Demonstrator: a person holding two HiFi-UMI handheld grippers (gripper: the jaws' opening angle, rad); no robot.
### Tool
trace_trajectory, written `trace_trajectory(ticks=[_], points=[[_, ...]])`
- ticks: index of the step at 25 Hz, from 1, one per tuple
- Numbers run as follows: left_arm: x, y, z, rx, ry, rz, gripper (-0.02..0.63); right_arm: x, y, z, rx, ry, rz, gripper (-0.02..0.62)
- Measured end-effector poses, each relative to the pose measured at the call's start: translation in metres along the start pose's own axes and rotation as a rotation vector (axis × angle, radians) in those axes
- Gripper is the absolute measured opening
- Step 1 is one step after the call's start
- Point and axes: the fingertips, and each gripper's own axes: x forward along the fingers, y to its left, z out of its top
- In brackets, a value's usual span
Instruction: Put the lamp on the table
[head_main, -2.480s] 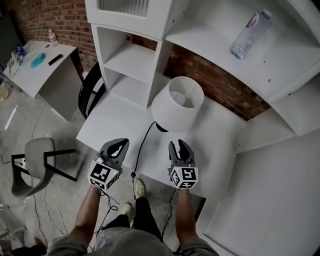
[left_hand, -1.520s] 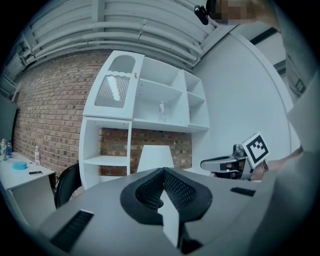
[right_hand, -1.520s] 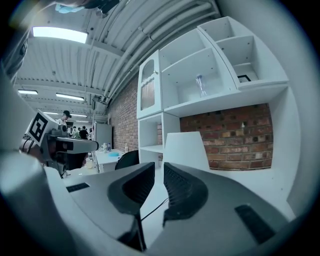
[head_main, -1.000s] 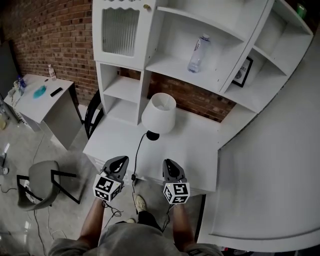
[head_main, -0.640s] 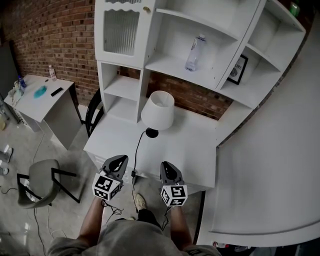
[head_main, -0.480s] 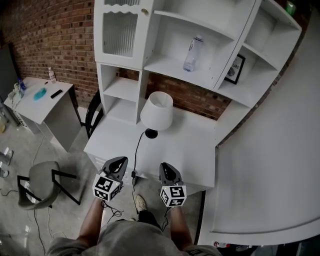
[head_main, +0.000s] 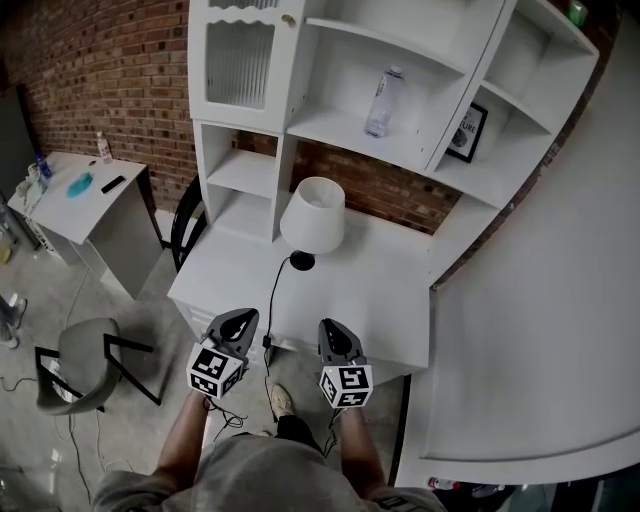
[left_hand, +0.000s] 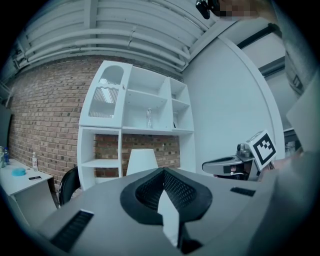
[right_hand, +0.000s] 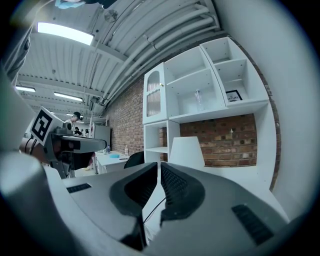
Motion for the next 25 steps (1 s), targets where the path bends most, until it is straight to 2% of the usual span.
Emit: trace_trajectory(ticks=[25], points=[[0.010,-0.006,0.004,-0.007,0.002,-0.002,0.003,0.004,-0.005,0.001,0.012,-0.003,0.027,0.028]])
